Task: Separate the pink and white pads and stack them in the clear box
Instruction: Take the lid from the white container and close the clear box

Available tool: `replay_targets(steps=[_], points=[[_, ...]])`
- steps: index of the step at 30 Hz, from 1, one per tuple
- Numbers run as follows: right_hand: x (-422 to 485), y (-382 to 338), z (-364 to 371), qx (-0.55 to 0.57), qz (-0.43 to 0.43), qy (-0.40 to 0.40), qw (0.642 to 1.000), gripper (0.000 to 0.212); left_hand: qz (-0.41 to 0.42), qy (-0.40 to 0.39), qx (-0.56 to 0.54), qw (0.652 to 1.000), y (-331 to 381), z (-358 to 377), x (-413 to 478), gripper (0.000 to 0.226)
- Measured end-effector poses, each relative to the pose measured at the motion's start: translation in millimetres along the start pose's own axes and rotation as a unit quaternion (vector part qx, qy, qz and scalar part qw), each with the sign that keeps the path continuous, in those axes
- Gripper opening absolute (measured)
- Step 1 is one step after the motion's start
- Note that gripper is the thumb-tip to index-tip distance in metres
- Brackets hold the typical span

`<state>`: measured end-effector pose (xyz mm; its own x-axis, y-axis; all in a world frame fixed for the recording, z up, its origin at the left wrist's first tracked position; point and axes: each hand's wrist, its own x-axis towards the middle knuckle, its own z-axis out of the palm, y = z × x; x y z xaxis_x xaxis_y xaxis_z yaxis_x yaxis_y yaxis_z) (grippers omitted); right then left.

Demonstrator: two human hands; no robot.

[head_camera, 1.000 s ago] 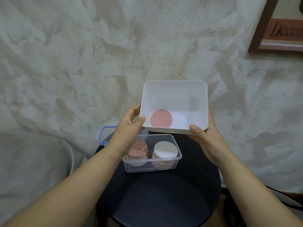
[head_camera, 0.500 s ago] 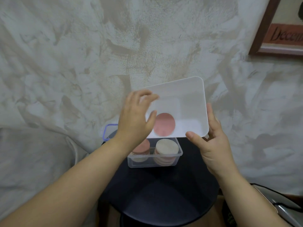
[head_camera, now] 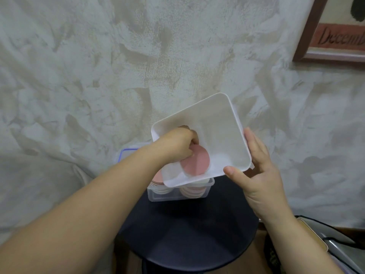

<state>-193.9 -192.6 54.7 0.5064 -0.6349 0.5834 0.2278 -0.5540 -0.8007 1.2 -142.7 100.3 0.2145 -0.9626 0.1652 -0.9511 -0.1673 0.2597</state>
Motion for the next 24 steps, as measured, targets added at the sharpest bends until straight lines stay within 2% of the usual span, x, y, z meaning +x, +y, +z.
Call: replay_targets(steps=[4,7,9,11,13,15,19,24], points=[[0.8,2.9,-1.3,-0.001,0.005,0.016,1.0,0.077,0.012,0.032,-0.047,0.998,1.5,-5.7,-2.3,0.022],[8.2,5.9,-5.0,0.026,0.01,0.043,0.999,0.078,0.006,0.128,-0.175,0.976,4.6,-19.7,-14.7,0.012],[14.8,11.0,-9.4,0.049,0.026,0.071,0.996,0.076,-0.021,0.207,-0.341,0.917,2.1,-24.1,-28.8,0.011],[21.4,15.8,-12.7,0.06,0.047,0.092,0.993,0.072,-0.07,0.262,-0.491,0.828,-4.8,-17.3,-42.0,0.011],[27.1,22.2,-13.8,0.064,0.066,0.108,0.99,0.069,-0.136,0.275,-0.588,0.748,-12.6,-1.7,-46.2,0.01],[32.4,27.1,-12.0,0.077,0.085,0.124,0.986,0.068,-0.178,0.269,-0.629,0.707,-15.1,11.5,-43.3,0.009],[41.5,32.9,-8.9,0.106,0.104,0.126,0.981,0.078,-0.187,0.262,-0.639,0.698,-3.7,25.2,-27.8,0.01],[58.1,41.4,-21.2,0.114,0.124,0.13,0.977,0.063,-0.179,0.274,-0.64,0.695,4.8,22.8,5.6,0.011]])
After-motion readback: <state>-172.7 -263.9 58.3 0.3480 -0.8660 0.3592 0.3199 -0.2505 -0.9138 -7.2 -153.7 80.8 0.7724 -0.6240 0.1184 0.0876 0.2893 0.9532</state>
